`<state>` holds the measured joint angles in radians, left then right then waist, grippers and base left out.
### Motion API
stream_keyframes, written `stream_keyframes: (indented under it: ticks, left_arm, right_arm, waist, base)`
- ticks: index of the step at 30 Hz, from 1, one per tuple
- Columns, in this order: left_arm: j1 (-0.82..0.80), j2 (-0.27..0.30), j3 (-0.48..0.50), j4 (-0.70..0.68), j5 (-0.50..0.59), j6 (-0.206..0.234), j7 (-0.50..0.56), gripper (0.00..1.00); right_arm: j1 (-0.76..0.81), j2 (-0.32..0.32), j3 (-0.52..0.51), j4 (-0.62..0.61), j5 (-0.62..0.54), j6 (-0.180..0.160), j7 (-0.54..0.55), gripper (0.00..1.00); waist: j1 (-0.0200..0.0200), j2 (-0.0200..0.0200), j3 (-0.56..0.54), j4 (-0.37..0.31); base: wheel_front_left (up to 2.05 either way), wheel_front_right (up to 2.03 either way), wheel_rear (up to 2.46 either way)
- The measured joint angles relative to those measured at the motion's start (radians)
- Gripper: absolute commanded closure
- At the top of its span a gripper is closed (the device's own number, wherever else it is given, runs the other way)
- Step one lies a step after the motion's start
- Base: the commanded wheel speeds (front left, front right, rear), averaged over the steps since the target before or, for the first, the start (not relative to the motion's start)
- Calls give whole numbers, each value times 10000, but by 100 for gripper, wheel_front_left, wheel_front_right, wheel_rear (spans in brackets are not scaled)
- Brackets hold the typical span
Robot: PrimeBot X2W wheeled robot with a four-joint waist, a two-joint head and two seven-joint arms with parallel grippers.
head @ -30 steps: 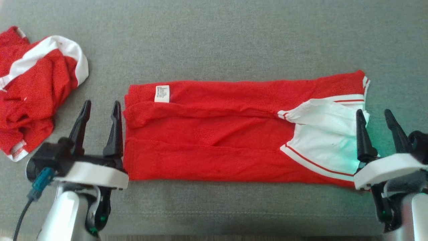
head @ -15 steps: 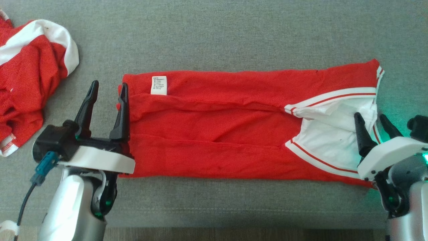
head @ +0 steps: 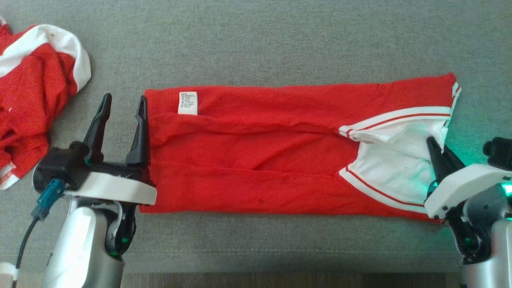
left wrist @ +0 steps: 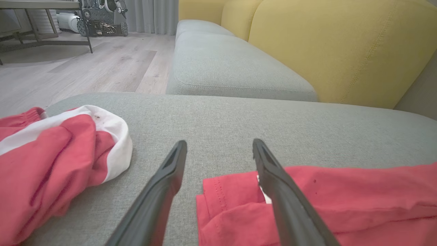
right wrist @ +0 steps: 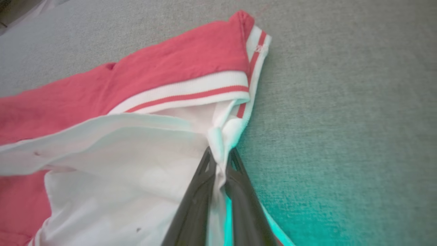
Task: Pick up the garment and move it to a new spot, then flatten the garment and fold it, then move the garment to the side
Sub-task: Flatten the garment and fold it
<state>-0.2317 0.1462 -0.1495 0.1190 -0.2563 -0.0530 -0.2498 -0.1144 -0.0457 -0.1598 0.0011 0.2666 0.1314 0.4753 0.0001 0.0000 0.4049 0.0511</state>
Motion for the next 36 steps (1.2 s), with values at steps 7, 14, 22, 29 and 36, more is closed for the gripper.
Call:
stream_keyframes:
  ticks: [7, 14, 22, 29, 36]
  left_arm:
    - [1, -58, 56, 4, 84, -58, 2, 0]
    - [4, -192, 104, 48, 161, -88, 0, 0]
    - [88, -305, 257, 267, 161, -96, 2, 0]
    - [352, -353, 282, 326, 173, -96, 0, 0]
    - [353, -362, 209, 416, 173, -104, 0, 0]
  right_arm:
    - [-19, 21, -798, 8, -222, 0, 17, 100]
    - [-166, -115, -2044, -127, -305, 0, 180, 100]
    - [-185, -360, -1716, -596, -111, 0, 558, 100]
    - [-258, -251, 395, -2201, 546, 0, 1294, 100]
    - [-801, -157, 3043, -1931, 1279, 0, 1051, 100]
  waist:
    - [0, 0, -135, -59]
    - [-1, 0, -300, -24]
    - [-1, 0, -738, -22]
    - [-1, 0, -1204, -78]
    - [-1, 0, -1369, 100]
  base:
    - [0, 0, 0]
    - [0, 0, 0]
    - [0, 0, 0]
    - [0, 0, 0]
    - [0, 0, 0]
